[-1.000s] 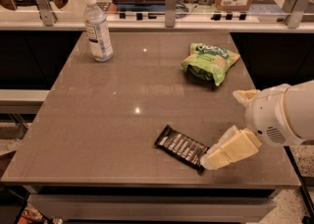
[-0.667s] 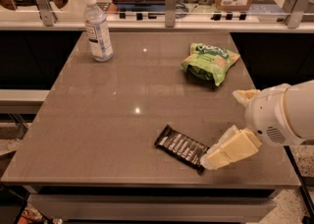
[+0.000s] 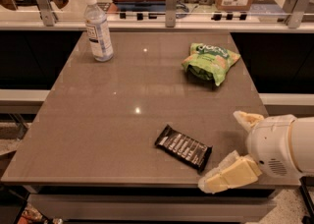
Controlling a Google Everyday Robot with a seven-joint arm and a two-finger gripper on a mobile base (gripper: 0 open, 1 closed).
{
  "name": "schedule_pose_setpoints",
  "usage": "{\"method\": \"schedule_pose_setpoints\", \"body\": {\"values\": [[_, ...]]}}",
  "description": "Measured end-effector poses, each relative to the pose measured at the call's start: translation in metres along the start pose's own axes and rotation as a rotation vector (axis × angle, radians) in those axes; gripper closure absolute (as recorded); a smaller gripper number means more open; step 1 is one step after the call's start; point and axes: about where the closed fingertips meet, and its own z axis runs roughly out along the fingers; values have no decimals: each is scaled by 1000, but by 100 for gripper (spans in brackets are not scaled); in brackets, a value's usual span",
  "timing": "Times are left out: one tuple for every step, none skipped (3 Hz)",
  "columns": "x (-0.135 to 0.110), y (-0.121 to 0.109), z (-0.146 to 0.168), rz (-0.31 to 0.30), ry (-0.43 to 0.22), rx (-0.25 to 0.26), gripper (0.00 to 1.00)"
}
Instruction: Move rxbar chocolate near blue plastic bottle
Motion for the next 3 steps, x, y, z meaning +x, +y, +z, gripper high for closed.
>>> {"method": "schedule_pose_setpoints", "body": {"values": [[13,10,1,36,-39,0,0],[17,12,8,72,-121,13,0],[2,6,17,82,-256,28,0]]}}
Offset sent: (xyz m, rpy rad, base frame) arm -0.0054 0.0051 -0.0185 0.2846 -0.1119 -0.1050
